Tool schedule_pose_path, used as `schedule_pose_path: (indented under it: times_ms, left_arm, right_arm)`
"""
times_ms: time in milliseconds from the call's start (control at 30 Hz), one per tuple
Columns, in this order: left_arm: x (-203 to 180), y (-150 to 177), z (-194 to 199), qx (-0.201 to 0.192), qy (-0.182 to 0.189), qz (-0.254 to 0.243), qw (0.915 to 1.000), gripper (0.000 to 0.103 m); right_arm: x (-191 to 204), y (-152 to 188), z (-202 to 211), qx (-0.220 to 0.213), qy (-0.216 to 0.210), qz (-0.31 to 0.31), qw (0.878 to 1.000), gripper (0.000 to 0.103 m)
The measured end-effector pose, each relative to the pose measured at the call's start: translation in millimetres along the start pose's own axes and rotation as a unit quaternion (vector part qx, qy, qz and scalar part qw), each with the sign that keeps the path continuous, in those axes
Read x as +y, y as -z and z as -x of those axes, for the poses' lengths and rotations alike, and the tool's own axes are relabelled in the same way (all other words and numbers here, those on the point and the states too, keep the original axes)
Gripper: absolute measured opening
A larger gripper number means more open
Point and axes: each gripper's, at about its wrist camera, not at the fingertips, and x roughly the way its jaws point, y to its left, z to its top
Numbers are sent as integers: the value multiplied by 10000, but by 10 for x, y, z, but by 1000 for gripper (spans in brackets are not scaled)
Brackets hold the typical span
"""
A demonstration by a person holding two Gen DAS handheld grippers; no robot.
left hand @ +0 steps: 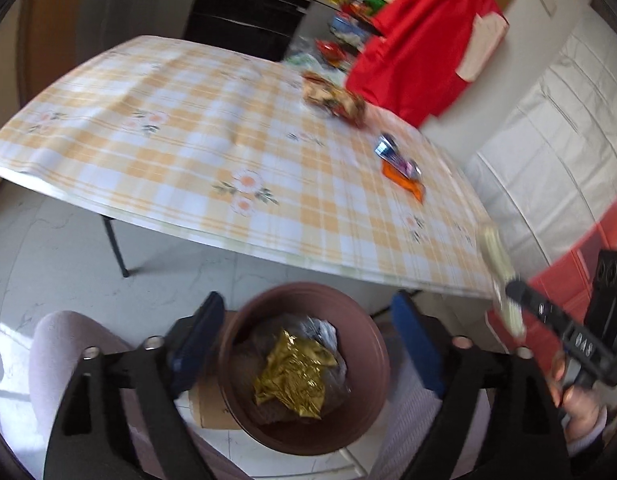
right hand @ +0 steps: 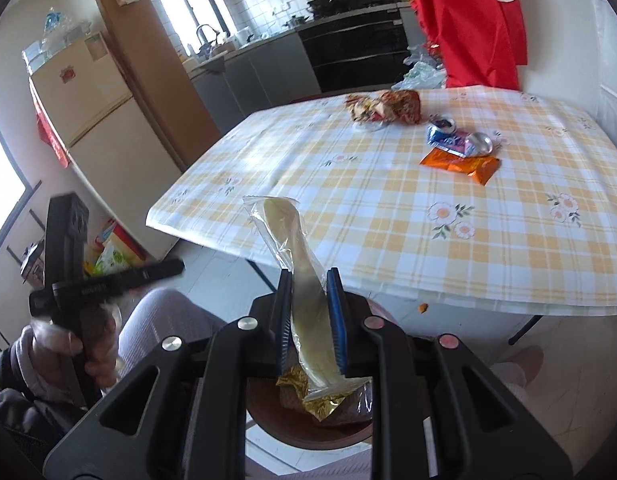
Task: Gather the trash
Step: 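Carry both items over the bin and open both tools to drop them, then reach the right tool to the crushed blue can and grasp it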
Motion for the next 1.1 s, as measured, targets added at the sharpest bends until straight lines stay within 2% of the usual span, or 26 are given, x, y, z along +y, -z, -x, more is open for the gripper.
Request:
schedule_pose_path:
  times_ms: [167, 400, 500, 600, 633, 667, 733, 900, 1100]
  left_arm:
    - [188, -58, 78, -148, -166, 447, 9988, 93]
    - [317, -34, 66, -92, -371, 541, 9978, 95]
    - [331, -8, 40, -51, -399, 568, 9976, 95]
    - [339, 5, 23, -23, -418, 562, 9975, 95]
    - [336, 8, 22, -25, -423, 551, 9976, 95]
    - [330, 12, 19, -27, -426, 525, 9977, 95]
    - [309, 17, 11, -30, -450, 455, 9979, 95]
    - [280, 20, -35, 13, -541, 305, 9981, 95]
    - [228, -100, -156, 41, -722, 36, 9974, 95]
  right_arm:
    - [112, 110, -210, 355, -125, 67, 9993, 21]
    - [169, 239, -455, 830, -212, 52, 9963, 24]
    - [173, 246, -478, 880, -284, 21, 9957, 35]
    - [164, 242, -477, 856, -235, -32, 9961, 53]
    - [147, 238, -477, 847, -202, -69, 9962, 63]
    - [129, 236, -474, 829, -140, -107, 9964, 78]
    - [87, 225, -465, 771, 62, -168, 9969, 96]
    - [-118, 188, -468, 790, 458, -301, 9954, 97]
    - [-379, 54, -465, 682, 1084, -88, 9917, 97]
